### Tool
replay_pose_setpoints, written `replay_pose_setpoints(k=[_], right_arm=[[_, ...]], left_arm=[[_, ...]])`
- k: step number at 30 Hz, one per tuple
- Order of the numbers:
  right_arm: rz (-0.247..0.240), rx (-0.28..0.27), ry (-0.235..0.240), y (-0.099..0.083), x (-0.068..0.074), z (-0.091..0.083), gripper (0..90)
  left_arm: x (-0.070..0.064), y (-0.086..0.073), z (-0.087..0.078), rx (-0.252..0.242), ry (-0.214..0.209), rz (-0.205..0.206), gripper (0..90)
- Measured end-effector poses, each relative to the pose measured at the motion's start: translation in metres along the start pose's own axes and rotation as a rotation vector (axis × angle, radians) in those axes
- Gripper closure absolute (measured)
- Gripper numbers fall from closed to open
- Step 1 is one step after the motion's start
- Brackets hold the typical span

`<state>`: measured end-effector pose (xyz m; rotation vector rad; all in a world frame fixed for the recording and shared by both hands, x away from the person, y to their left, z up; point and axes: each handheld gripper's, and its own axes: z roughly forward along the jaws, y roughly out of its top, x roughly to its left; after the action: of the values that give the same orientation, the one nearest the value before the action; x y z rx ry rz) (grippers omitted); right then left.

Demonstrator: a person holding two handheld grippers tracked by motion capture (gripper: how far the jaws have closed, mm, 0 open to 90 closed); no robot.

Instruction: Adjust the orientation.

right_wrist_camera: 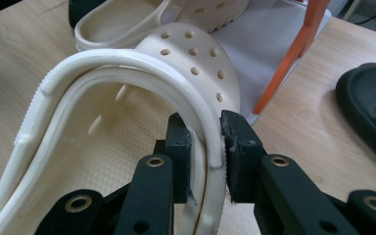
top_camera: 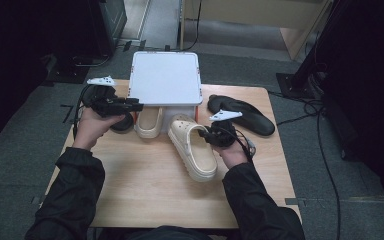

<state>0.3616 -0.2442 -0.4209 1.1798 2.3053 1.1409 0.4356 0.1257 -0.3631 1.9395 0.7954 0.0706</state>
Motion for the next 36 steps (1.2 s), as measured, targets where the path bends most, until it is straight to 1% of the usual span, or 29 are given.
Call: replay_pose_setpoints(k=[1,2,3,4,6,7,8,9,10,12,13,15,17,19,20,24,27,28,30,31,32,33,36], right_arm=[[0.004,0.005,-0.002,0.001,0.001,0.002,75.6],[0.002,0.005,-0.006,0.004,0.001,0.005,75.6],[0.001,0.008,-0.012,0.006,0.002,0.008,75.6],[0.001,0.008,-0.012,0.006,0.002,0.008,75.6],[-0.011,0.007,-0.032,0.012,0.003,0.014,75.6],[-0.026,0.009,-0.042,0.015,0.003,0.018,75.6],[-0.027,0.01,-0.052,0.017,0.003,0.02,75.6],[-0.034,0.009,-0.059,0.019,0.003,0.023,75.5],[-0.036,0.011,-0.064,0.02,0.003,0.025,75.5],[-0.028,0.007,-0.069,0.02,0.002,0.028,75.5],[-0.018,0.005,-0.081,0.02,0.001,0.033,75.5],[-0.012,0.006,-0.09,0.019,0.0,0.037,75.4],[-0.006,0.018,-0.1,0.017,0.0,0.042,75.3],[-0.005,0.011,-0.113,0.017,0.001,0.045,75.1],[-0.008,0.007,-0.131,0.017,0.002,0.046,75.1],[0.003,0.002,-0.147,0.017,0.007,0.051,74.3],[0.0,0.002,-0.15,0.016,0.013,0.053,72.9],[-0.01,0.002,-0.147,0.016,0.014,0.054,72.4],[-0.012,0.004,-0.151,0.015,0.015,0.056,71.7],[0.004,0.003,-0.138,0.015,0.014,0.056,70.6],[0.004,0.003,-0.138,0.015,0.014,0.056,70.6],[0.047,0.003,-0.108,0.014,0.011,0.055,66.4],[0.078,0.018,-0.059,0.014,0.009,0.055,62.5]], left_arm=[[0.003,0.002,0.001,0.007,-0.004,0.002,60.8],[0.005,0.003,0.001,0.001,-0.008,0.002,62.1],[0.005,0.003,0.001,0.001,-0.008,0.002,61.6],[0.008,0.005,0.002,0.004,0.001,0.0,61.6],[0.015,0.007,0.002,-0.004,0.017,-0.001,61.7],[0.017,0.007,0.002,-0.012,0.017,-0.008,61.8],[0.019,0.007,0.004,-0.004,0.013,-0.013,61.9],[0.021,0.007,0.005,0.001,0.018,-0.005,61.9],[0.022,0.007,0.005,-0.005,0.014,-0.006,62.5],[0.023,0.007,0.006,-0.007,0.013,-0.007,62.6],[0.024,0.008,0.007,-0.01,0.018,0.003,63.0],[0.025,0.009,0.008,-0.007,0.024,0.009,63.7],[0.025,0.01,0.009,-0.005,0.03,0.009,65.6],[0.024,0.01,0.011,-0.007,0.035,0.015,67.3],[0.024,0.01,0.011,-0.003,0.043,0.019,68.3],[0.023,0.01,0.011,-0.005,0.049,0.023,69.5],[0.024,0.01,0.011,-0.009,0.046,0.023,69.7],[0.024,0.01,0.011,-0.01,0.045,0.022,69.8],[0.024,0.009,0.011,-0.013,0.045,0.021,69.8],[0.024,0.009,0.011,-0.014,0.043,0.021,69.8],[0.024,0.009,0.011,-0.014,0.043,0.021,69.8],[0.024,0.009,0.011,-0.015,0.043,0.021,69.8],[0.025,0.009,0.012,-0.018,0.041,0.015,70.3]])
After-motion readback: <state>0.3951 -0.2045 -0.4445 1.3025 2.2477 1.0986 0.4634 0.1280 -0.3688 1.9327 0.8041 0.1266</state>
